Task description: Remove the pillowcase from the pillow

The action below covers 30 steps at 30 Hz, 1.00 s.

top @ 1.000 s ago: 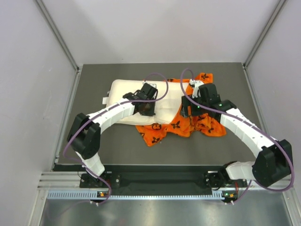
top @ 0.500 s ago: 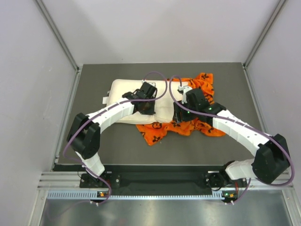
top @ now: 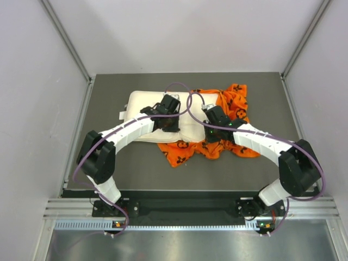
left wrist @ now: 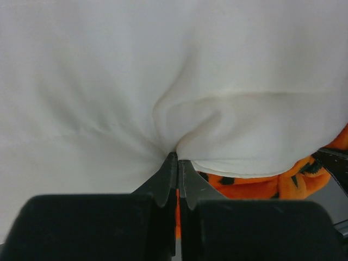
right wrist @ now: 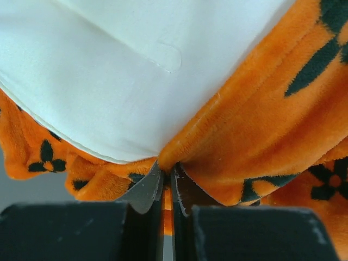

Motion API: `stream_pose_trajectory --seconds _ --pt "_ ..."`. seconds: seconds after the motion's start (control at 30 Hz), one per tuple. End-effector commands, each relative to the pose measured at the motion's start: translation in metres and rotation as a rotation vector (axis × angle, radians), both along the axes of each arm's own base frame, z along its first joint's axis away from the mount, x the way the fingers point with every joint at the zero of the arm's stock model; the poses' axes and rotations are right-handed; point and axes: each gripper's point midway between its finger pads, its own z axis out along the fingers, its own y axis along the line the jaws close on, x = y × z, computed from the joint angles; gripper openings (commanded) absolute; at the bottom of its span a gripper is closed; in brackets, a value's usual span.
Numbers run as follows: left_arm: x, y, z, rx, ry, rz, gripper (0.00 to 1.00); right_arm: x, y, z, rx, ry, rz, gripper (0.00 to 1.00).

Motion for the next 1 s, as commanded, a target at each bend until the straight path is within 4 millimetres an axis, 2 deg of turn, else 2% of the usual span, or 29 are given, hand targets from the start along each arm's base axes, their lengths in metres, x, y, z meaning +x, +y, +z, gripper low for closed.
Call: stream_pose_trajectory --seconds 0.0,0.13,0.3,0.47,0.7,0.8,0.87,0.9,0.97 --pt "0.043 -0.002 0.063 -0.15 -0.229 0.086 0.0 0.0 -0.006 0.0 -0.042 -0.023 -0.026 0.0" --pt "0.051 0.028 0.056 -0.156 -0.206 0.156 0.0 -0.009 -0.018 0.007 -0.057 -0.031 -0.045 0.0" --pt "0.061 0.053 0.06 -0.156 -0.218 0.201 0.0 -0.023 -0.028 0.007 -0.053 -0.015 -0.071 0.0" --pt "0.062 0.064 0.06 -0.146 -0.219 0.209 0.0 -0.028 -0.035 0.008 -0.059 -0.014 -0.086 0.0" --pt "0.059 0.08 0.06 -0.141 -0.223 0.242 0.0 -0.032 -0.033 0.002 -0.065 0.012 -0.065 0.0" --pt "0.057 0.08 0.06 -0.144 -0.223 0.226 0.0 -0.032 -0.031 0.003 -0.058 0.008 -0.06 0.01" --pt "0.054 0.079 0.058 -0.144 -0.217 0.21 0.0 -0.027 -0.028 0.012 -0.04 -0.011 -0.062 0.15" --pt "0.052 0.078 0.055 -0.143 -0.21 0.197 0.0 -0.026 -0.028 0.016 -0.037 -0.02 -0.061 0.26" --pt "0.047 0.08 0.048 -0.128 -0.194 0.186 0.0 -0.017 -0.023 0.034 -0.018 -0.062 -0.061 0.36"
